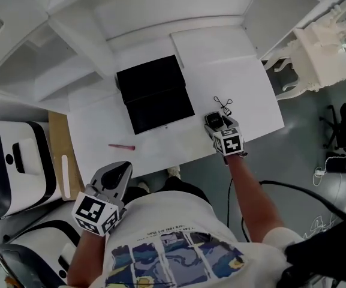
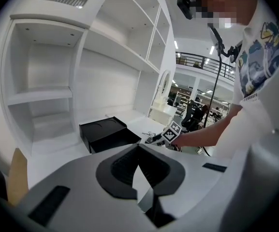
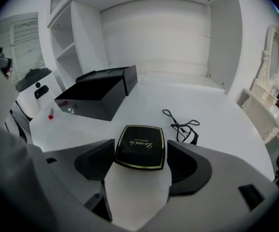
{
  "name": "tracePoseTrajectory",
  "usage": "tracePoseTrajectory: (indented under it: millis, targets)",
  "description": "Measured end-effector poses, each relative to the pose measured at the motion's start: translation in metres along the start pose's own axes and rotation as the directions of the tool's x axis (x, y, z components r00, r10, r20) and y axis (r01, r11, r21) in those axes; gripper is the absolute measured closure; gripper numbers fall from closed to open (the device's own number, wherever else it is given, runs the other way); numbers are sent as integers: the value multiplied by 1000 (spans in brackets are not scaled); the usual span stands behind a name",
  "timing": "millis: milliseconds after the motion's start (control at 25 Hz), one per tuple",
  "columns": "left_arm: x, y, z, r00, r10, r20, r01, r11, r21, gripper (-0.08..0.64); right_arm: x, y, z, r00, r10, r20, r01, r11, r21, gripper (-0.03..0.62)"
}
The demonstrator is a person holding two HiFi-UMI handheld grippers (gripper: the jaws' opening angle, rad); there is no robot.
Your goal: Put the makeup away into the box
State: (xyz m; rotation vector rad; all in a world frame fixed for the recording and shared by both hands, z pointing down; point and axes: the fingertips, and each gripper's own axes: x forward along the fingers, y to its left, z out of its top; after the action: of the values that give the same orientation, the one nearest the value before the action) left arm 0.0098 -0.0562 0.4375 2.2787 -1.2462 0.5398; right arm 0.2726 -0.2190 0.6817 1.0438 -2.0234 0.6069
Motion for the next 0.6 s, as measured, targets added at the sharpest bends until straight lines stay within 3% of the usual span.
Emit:
tracePoseTrajectory:
  millis: [280, 600]
  targets:
    - [2, 8, 1, 1000, -2, -18, 2, 1000, 2, 546, 6, -1, -4, 999, 26, -23, -26, 1000, 3, 262]
    - [-8, 25, 10, 1000, -10, 0, 10, 1000, 18, 546, 2, -7, 0, 999, -14, -42, 15, 1000, 27, 259]
